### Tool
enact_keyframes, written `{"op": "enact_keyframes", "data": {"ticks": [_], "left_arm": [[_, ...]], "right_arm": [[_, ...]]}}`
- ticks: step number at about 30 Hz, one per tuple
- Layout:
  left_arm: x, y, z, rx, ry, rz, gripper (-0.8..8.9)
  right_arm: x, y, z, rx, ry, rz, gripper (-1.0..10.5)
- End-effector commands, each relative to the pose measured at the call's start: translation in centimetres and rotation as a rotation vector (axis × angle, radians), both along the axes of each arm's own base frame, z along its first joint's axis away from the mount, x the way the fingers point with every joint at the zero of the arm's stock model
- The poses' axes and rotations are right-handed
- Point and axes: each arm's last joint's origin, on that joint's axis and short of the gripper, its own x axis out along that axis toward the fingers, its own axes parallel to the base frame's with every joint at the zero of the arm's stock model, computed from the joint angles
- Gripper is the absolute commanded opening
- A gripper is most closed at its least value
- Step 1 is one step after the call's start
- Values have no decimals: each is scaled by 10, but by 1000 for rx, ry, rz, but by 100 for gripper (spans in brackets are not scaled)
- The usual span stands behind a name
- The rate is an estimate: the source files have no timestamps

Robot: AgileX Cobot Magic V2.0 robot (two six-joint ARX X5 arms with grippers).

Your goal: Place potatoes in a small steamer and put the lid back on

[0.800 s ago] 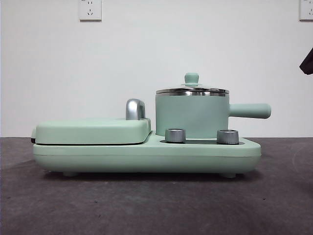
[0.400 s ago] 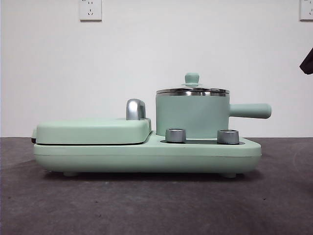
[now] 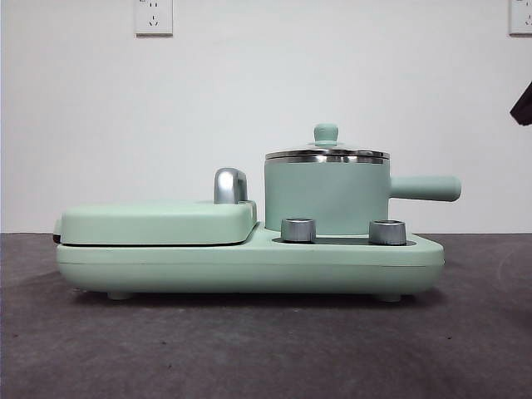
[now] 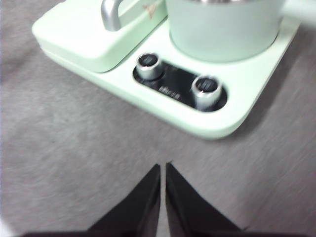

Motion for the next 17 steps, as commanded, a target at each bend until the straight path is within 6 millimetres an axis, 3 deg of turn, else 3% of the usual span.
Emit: {"op": "enact_keyframes", "data": {"ticks": [1,11,17], "left_arm": [[1,0,-5,-3,5,4,6],[1,0,-5,-4,3,3,6],[1,0,-5,-3,1,4,6]], "right_arm": [[-3,-9,-6,-73,-173,-4,14],[1,-45,-88,-54,-382,-377,14],[3,-47,-91,-72,-438,-406,14]]}}
